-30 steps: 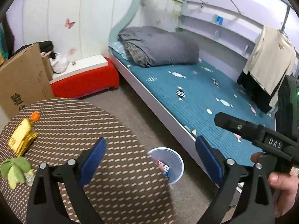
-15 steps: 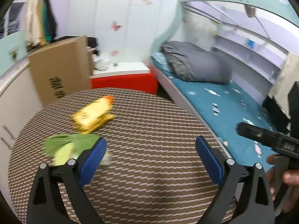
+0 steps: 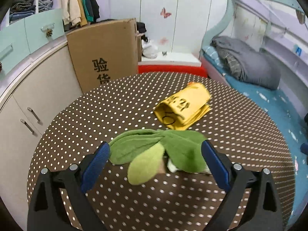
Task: Collect trash
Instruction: 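Grasp the green leaf plush with the left tool while the right tool grasps the white wrapper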
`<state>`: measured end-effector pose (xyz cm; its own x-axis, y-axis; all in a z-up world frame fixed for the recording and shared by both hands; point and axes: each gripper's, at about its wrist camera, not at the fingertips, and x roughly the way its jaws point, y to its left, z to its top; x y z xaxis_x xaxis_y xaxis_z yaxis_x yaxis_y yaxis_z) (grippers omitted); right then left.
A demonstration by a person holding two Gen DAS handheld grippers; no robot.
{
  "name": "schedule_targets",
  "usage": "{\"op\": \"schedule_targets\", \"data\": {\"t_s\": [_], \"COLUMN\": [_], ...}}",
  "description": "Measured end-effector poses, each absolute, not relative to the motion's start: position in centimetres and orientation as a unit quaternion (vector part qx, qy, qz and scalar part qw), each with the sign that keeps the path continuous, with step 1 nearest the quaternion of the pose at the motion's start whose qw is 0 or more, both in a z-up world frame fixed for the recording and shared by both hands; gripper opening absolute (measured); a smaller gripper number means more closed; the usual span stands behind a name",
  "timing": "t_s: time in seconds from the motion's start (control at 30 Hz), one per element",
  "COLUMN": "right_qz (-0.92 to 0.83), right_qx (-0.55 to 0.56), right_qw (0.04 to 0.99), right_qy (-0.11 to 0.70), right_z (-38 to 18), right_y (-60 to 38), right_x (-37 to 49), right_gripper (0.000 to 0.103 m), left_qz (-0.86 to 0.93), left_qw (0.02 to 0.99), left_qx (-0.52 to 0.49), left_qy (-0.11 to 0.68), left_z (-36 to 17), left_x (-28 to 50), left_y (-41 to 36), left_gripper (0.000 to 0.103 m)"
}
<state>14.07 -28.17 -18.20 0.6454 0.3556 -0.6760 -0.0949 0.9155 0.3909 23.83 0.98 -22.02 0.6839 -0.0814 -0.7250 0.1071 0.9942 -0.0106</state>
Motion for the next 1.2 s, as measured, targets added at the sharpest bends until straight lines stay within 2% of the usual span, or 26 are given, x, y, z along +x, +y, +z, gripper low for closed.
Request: {"op": "schedule_targets", "data": {"t_s": [0.13, 0.2, 0.3, 0.37, 0.77, 1.07, 1.1, 1.2], "right_qz": [0.129, 0.132, 0.14, 0.146, 0.223, 0.269, 0.271, 0.26], "right_qx": [0.159, 0.159, 0.154, 0.149, 0.079, 0.036, 0.027, 0.007], "right_qw": [0.89, 0.889, 0.887, 0.885, 0.861, 0.851, 0.851, 0.854], "right_qy": [0.408, 0.408, 0.412, 0.415, 0.449, 0.449, 0.449, 0.451], "right_z": [-18.6, -18.7, -18.8, -18.8, -20.3, -21.0, -21.1, -21.6], "right_y": [-27.2, -26.7, -25.9, -25.1, -16.8, -6.9, -5.7, -3.4], "right_x": [14.7, 15.0, 15.4, 15.7, 18.1, 19.5, 19.8, 20.6], "right_gripper": [0.097, 0.097, 0.097, 0.097, 0.097, 0.096, 0.095, 0.079], "left_qz": [-0.061, -0.083, -0.107, -0.113, -0.083, -0.037, -0.032, -0.031], "left_qw": [0.91, 0.902, 0.896, 0.896, 0.907, 0.906, 0.908, 0.906], "left_qx": [0.034, 0.033, 0.015, 0.003, -0.061, -0.103, -0.102, -0.106], "left_qy": [0.409, 0.423, 0.431, 0.43, 0.408, 0.409, 0.406, 0.408], "left_z": [-23.2, -23.6, -23.9, -23.7, -22.6, -23.7, -23.6, -23.7], "left_x": [25.6, 26.1, 26.0, 25.5, 18.9, 15.9, 15.6, 15.4], "left_y": [1.2, 1.2, 2.0, 2.8, 9.2, 12.0, 12.0, 11.9], "left_gripper": [0.09, 0.052, 0.024, 0.016, 0.014, 0.014, 0.014, 0.014]}}
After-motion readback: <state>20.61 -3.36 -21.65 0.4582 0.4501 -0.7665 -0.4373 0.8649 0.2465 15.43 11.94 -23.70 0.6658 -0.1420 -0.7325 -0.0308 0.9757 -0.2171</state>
